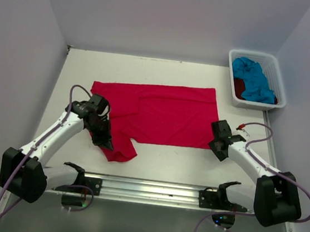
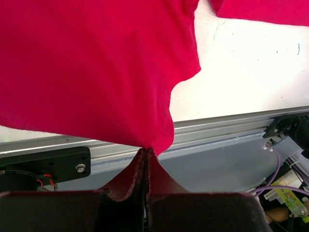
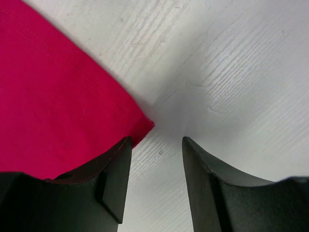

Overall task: Fold and stack the t-shirts
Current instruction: Grap the side of the flattened tshirt closest away from the robot with both arms, then fold the other side of the tshirt into a rectangle

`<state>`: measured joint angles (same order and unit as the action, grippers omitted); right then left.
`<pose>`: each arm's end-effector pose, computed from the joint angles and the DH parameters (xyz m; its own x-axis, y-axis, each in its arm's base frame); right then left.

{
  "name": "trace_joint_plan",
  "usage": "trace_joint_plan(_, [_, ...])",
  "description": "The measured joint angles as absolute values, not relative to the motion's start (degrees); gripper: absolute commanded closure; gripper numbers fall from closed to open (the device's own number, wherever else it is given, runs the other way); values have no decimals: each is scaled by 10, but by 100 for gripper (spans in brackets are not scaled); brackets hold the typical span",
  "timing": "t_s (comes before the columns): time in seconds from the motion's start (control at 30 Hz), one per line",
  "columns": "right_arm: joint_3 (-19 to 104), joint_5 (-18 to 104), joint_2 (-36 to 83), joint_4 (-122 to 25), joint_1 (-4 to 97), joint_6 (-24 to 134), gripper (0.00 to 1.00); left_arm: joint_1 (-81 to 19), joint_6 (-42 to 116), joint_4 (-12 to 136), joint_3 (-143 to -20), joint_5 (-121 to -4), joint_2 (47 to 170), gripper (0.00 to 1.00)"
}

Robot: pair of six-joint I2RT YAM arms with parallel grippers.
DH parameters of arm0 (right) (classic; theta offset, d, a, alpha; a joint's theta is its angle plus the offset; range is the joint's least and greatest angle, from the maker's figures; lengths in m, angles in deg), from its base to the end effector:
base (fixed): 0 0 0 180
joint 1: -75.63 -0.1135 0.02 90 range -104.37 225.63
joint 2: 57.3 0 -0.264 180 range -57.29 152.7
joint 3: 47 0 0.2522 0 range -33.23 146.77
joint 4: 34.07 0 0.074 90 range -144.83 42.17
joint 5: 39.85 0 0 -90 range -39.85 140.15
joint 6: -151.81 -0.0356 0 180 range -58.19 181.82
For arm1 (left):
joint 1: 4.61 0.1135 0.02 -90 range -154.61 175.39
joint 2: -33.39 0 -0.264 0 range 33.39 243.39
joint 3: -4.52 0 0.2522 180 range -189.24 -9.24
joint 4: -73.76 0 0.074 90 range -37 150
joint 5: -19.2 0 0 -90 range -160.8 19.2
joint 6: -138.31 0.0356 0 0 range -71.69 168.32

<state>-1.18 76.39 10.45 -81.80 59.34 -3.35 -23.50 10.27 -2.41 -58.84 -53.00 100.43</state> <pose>0.1876 0.0384 0.1643 -0.4725 0.7099 -0.5222 0.7730 0.6185 0.1413 0.1741 -0.0711 0.2342 -0.9549 -0.2934 0.0466 -0.2910 0.8921 -0.3456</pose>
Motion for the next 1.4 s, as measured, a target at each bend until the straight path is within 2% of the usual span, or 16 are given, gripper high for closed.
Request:
trace_joint_plan(0.1, [-10, 766, 137, -809, 596, -36, 51, -235, 99, -24, -584, -530, 1000, 100])
trace_joint_plan(0.3, [11, 781, 174, -791, 601, -36, 59, -235, 99, -25, -581, -529, 993, 100])
trace_joint_plan(0.33, [14, 783, 179, -789, 603, -35, 72, -235, 98, -24, -581, -529, 992, 100])
trace_joint_plan(0.4, [17, 788, 187, -779, 606, -34, 84, -235, 98, -24, -580, -529, 989, 100])
trace_joint_plan(0.43, [17, 789, 189, -771, 607, -35, 94, -235, 98, -24, -579, -529, 988, 100])
trace_joint_plan(0.5, [17, 789, 192, -760, 608, -34, 100, -235, 97, -25, -577, -529, 985, 100])
trace_joint_plan(0.73, [14, 780, 178, -751, 610, -25, 100, -235, 92, -35, -584, -536, 979, 100])
trace_joint_plan(1.0, [36, 777, 118, -763, 611, 26, 100, -235, 84, -52, -663, -578, 962, 100])
trace_joint_plan(1.4, [185, 772, 249, -770, 611, 120, 100, -234, 85, -17, -663, -671, 993, 100])
